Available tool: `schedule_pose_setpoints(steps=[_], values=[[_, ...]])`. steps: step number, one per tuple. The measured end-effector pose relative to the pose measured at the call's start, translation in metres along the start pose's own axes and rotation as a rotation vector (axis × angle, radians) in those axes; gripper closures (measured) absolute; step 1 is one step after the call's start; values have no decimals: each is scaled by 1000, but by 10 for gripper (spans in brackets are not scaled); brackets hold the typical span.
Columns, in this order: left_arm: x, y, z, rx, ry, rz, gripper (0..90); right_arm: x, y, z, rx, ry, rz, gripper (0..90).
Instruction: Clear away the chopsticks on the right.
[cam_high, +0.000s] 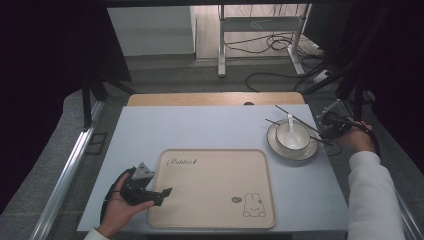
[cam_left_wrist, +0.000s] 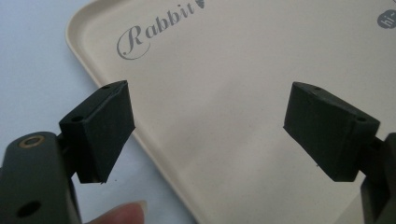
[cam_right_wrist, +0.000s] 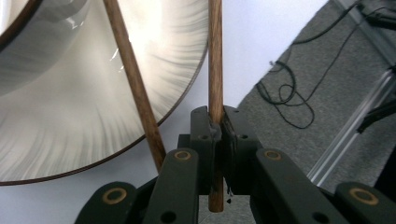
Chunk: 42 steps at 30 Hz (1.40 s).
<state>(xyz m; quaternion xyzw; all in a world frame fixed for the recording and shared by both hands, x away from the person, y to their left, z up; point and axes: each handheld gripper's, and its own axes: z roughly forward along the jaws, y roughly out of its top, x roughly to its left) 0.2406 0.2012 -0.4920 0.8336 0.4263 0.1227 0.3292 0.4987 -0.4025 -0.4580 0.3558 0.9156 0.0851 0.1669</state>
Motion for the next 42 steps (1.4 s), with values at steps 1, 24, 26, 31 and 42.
schedule_pose_setpoints(steps=[1, 24, 26, 31, 42], values=[[0, 0, 0, -1, -1, 0, 162, 0, 0, -1, -5, -7, 3, 834], [-2, 1, -3, -13, -4, 8, 162, 32, -8, -78, -336, 106, 245, 835], [-2, 1, -3, -13, -6, 9, 162, 42, -8, -85, -361, 119, 238, 834], [-4, 1, -3, -14, -4, 11, 162, 69, -9, -96, -433, 183, 264, 833], [-5, 1, -2, -10, -3, 14, 162, 130, -17, -101, -511, 300, 302, 833]])
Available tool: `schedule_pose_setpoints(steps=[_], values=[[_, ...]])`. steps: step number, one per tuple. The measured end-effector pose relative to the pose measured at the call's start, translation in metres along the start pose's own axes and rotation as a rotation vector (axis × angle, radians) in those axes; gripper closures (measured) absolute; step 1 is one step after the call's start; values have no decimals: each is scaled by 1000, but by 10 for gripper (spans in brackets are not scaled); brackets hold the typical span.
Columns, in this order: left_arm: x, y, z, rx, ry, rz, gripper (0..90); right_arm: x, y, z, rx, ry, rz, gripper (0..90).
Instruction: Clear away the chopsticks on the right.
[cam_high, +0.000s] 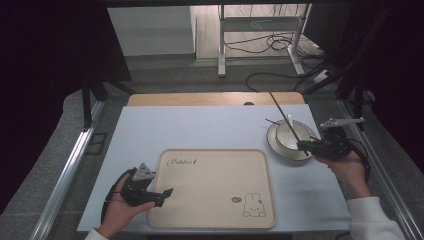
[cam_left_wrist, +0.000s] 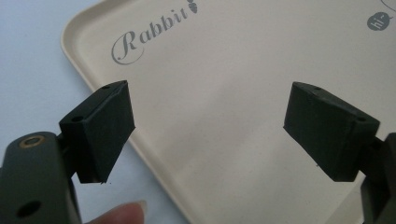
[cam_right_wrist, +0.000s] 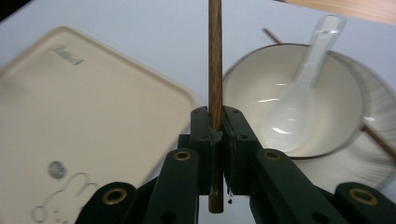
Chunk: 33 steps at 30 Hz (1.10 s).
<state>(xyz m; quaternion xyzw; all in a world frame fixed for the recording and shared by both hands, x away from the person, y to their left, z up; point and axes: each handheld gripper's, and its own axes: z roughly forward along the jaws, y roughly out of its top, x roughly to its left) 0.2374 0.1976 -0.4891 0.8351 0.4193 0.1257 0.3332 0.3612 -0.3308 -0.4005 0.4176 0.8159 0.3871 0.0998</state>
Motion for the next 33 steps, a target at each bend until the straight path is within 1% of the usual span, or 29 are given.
schedule_pose_setpoints(steps=[2, 3, 4, 5, 6, 7, 9, 12, 13, 14, 19, 20, 22, 24, 25, 26, 27, 29, 33], values=[[0, 0, 0, 1, 1, -1, 162, 9, -3, 3, 17, 5, -11, 833], [0, -1, 0, 2, 1, -2, 162, 18, -7, 4, 32, 11, -10, 833], [0, -1, 0, 2, 1, -4, 162, 18, -7, 4, 32, 11, -10, 833], [1, -1, 0, 2, 2, -5, 162, 28, -11, 6, 44, 25, -18, 833], [1, -1, 0, 2, 2, -5, 162, 28, -11, 6, 44, 25, -18, 833], [1, -1, 0, 4, 2, -5, 162, 32, -13, 7, 49, 31, -22, 833], [0, -1, 1, 5, 2, -3, 162, 42, -19, 10, 72, 35, -37, 832], [0, -1, 0, 4, 2, 1, 162, 53, -25, 14, 100, 44, -52, 833], [0, -1, 0, 3, 2, 0, 162, 62, -29, 18, 128, 39, -70, 832], [0, -1, 0, 2, 3, 0, 162, 62, -29, 18, 128, 39, -70, 832], [0, -1, 0, 2, 1, 2, 162, 78, -36, 31, 185, 39, -108, 832], [0, -1, 0, 2, 1, 0, 162, 83, -39, 35, 203, 46, -110, 832], [0, -1, 0, 1, 2, -1, 162, 85, -40, 37, 211, 47, -110, 832], [0, -1, -1, -1, 2, -1, 162, 90, -43, 41, 225, 54, -115, 832], [0, -1, -1, -2, 2, -2, 162, 96, -46, 45, 240, 60, -115, 832], [0, -1, -1, -3, 2, -2, 162, 96, -46, 45, 240, 60, -115, 832], [0, -1, -1, -1, 1, 0, 162, 101, -49, 49, 257, 69, -122, 832], [0, -1, -1, 0, 1, 0, 162, 103, -49, 50, 265, 70, -123, 832], [0, 0, -1, -2, -1, 2, 162, 108, -53, 59, 307, 55, -136, 832]])
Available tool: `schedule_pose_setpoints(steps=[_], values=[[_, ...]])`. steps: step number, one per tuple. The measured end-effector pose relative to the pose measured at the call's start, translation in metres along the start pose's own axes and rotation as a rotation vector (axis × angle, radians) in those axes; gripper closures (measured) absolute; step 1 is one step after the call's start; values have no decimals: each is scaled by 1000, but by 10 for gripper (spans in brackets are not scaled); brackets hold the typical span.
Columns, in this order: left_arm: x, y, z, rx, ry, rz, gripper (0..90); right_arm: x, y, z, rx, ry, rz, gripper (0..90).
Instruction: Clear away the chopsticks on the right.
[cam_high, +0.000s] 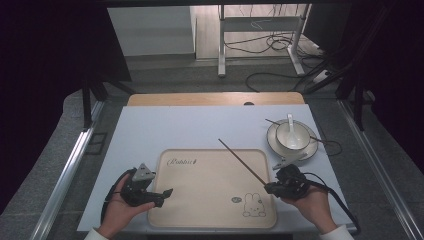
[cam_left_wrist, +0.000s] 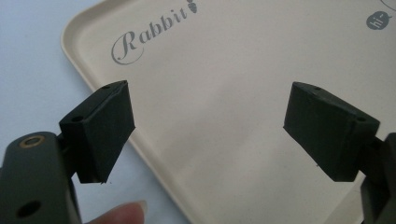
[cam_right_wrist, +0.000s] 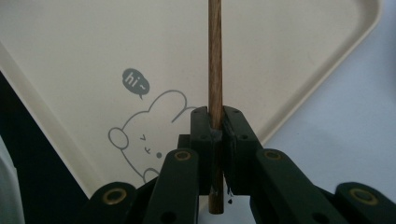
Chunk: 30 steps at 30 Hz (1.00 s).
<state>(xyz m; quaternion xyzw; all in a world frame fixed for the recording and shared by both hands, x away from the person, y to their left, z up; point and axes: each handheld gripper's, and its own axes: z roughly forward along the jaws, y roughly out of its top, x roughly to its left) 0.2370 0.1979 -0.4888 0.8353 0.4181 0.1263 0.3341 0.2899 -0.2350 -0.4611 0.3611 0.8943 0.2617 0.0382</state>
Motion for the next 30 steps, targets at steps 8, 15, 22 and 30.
schedule_pose_setpoints(steps=[8, 15, 22, 30], values=[[0, 0, 0, 1, 0, 3, 162, 6, 2, 24, 87, -5, -20, 832], [0, 0, 1, 9, 1, 5, 162, 7, 3, 31, 101, -7, -40, 832], [-1, 0, 1, 7, -1, 5, 162, 14, 5, 38, 137, -37, -93, 831], [-1, 0, 0, 6, -1, 6, 162, 15, 4, 37, 131, -53, -113, 757]])
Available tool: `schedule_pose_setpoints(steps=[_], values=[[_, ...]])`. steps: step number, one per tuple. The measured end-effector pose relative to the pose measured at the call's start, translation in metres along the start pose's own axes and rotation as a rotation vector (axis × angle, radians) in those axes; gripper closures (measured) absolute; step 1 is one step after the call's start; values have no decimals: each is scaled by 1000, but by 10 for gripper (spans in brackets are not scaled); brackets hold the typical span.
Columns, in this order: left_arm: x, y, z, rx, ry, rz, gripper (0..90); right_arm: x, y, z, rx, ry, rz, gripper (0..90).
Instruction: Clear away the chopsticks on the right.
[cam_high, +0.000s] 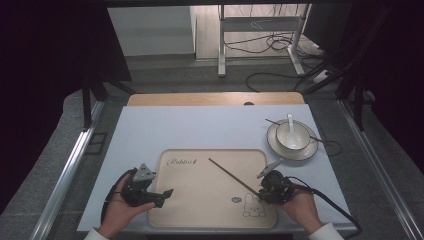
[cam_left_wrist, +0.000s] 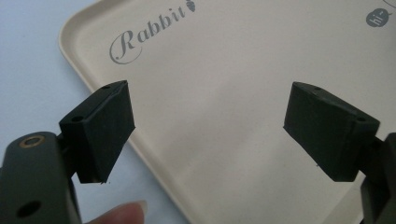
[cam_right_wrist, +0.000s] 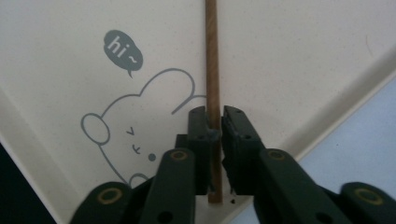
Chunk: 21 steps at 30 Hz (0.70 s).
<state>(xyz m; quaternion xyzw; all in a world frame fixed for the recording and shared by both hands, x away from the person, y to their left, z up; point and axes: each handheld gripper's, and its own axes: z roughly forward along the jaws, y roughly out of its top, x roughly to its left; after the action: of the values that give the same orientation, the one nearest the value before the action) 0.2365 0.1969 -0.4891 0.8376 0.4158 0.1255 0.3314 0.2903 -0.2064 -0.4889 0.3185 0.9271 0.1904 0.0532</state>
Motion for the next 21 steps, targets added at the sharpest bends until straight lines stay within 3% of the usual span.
schedule_pose_setpoints(steps=[4, 7, 8, 9, 13, 14, 16, 19, 21], values=[[1, 0, 0, 0, 1, -1, 162, 1, 0, -15, -88, 4, -13, 574], [1, 0, 1, 4, 0, -2, 162, -6, 1, -39, -196, 0, -15, 500], [1, 0, 1, 4, 0, -2, 162, -15, -2, -58, -258, -9, -3, 476], [1, 0, 1, 4, 0, -2, 162, -15, -2, -58, -258, -9, -3, 476], [1, 0, 1, 4, 0, -4, 162, -40, -11, -90, -341, -40, 39, 456], [1, 0, 1, 5, 0, -4, 162, -59, -17, -107, -383, -55, 68, 442], [1, 0, 1, 6, -1, -5, 162, -67, -19, -114, -392, -72, 79, 433], [2, 0, 1, 6, 1, -3, 162, -98, -26, -131, -375, -164, 92, 402], [2, 0, 1, 6, 1, -7, 162, -117, -29, -137, -348, -210, 74, 399]])
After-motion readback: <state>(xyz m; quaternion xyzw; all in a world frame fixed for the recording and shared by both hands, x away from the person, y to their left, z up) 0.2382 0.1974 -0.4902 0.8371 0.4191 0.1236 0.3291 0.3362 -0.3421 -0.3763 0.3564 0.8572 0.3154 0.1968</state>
